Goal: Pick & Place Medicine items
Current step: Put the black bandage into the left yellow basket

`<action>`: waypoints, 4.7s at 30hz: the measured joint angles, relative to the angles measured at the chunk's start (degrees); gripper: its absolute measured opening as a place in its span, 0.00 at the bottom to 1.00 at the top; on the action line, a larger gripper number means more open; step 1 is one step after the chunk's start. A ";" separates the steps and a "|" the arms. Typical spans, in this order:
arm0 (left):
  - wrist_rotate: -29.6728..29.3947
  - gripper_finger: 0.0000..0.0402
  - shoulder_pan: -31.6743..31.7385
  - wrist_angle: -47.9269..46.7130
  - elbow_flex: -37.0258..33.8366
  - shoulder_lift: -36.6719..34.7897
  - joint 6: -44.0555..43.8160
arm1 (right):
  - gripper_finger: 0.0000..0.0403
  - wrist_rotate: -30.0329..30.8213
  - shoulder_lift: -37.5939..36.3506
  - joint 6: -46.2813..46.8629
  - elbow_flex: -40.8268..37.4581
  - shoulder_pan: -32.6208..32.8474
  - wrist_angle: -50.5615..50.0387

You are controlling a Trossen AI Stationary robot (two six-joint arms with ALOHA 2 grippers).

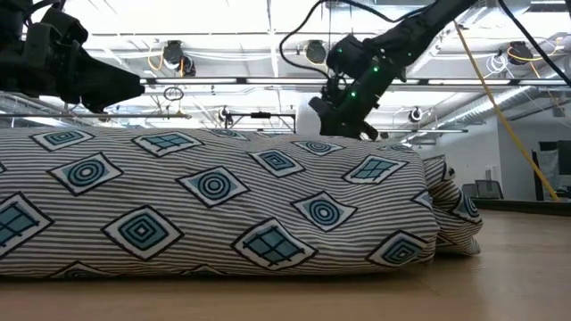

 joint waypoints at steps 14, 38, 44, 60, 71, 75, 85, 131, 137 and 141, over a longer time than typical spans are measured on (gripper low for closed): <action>0.02 0.53 -0.02 0.00 0.02 0.01 0.00 | 0.36 -4.67 -4.20 -2.51 -2.91 4.79 -5.67; -0.01 0.53 -0.02 7.05 0.00 -0.01 -0.94 | 0.27 4.53 -39.07 -7.45 -45.45 40.77 45.99; 0.15 0.53 -0.01 12.46 0.00 -0.01 -16.12 | 0.25 4.61 -42.11 -7.66 -48.82 40.66 46.02; 3.29 0.53 -3.93 -27.04 18.14 13.40 -32.78 | 0.25 4.80 -43.08 -8.93 -51.71 40.64 47.18; 16.46 0.53 -13.16 -52.97 31.33 47.39 -44.06 | 0.25 4.80 -43.06 -9.58 -51.71 39.74 47.00; 15.90 0.53 -14.39 -53.99 29.60 55.70 -46.76 | 0.25 4.69 -42.77 -9.54 -51.71 38.64 46.94; 21.56 0.53 -17.55 -53.17 28.95 63.03 -48.70 | 0.25 4.35 -42.77 -7.72 -51.71 38.37 45.15; -13.93 0.32 -14.04 10.95 27.15 64.64 -18.04 | 0.25 4.56 -42.77 -7.18 -51.71 38.37 50.43; -5.83 0.32 -8.32 36.73 27.23 71.90 -7.62 | 0.25 4.56 -42.09 -7.18 -51.71 38.39 51.40; -1.19 0.33 -6.19 48.62 27.83 79.03 -5.12 | 0.25 4.56 -39.89 -7.18 -51.71 38.39 54.40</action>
